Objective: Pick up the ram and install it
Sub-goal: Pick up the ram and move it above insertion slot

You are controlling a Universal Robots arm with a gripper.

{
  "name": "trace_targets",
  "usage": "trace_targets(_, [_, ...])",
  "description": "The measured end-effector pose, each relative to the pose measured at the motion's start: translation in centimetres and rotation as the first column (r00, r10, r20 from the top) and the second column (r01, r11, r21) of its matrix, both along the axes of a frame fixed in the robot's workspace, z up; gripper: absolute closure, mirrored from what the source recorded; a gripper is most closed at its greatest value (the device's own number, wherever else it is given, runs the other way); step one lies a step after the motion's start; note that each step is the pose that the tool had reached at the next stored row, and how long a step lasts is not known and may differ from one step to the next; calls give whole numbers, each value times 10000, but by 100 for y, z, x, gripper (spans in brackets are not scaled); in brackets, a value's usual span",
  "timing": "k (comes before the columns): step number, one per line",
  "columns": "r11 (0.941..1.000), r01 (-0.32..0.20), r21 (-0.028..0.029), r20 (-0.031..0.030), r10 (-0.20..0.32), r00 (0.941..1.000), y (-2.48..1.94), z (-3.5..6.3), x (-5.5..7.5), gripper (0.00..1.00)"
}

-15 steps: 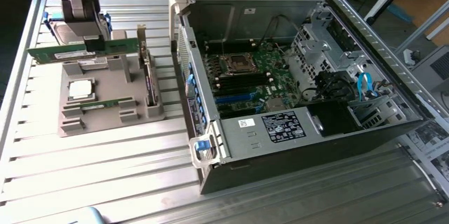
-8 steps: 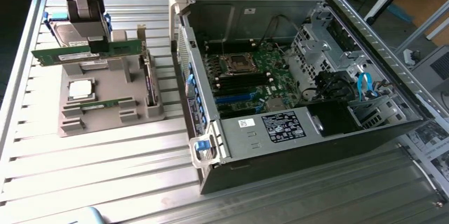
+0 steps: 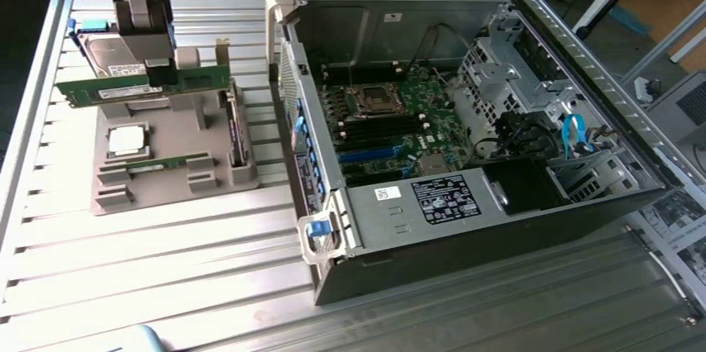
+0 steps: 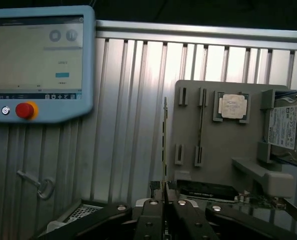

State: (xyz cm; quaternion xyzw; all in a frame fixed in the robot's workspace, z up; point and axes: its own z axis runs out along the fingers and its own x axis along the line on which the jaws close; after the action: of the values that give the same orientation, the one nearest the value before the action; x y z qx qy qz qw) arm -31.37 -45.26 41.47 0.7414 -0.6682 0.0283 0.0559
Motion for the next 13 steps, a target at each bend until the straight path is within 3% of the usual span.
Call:
trace_targets(7, [9997, 0, -254, 0, 0, 10000, 2, 0, 57, 87])
trace_targets(8, [9995, 0, -319, 0, 0, 10000, 3, 0, 72, 87])
trace_targets(10, [9992, 0, -394, 0, 0, 10000, 4, 0, 90, 87])
trace_targets(13, [9989, 0, -476, 0, 0, 10000, 4, 0, 113, 87])
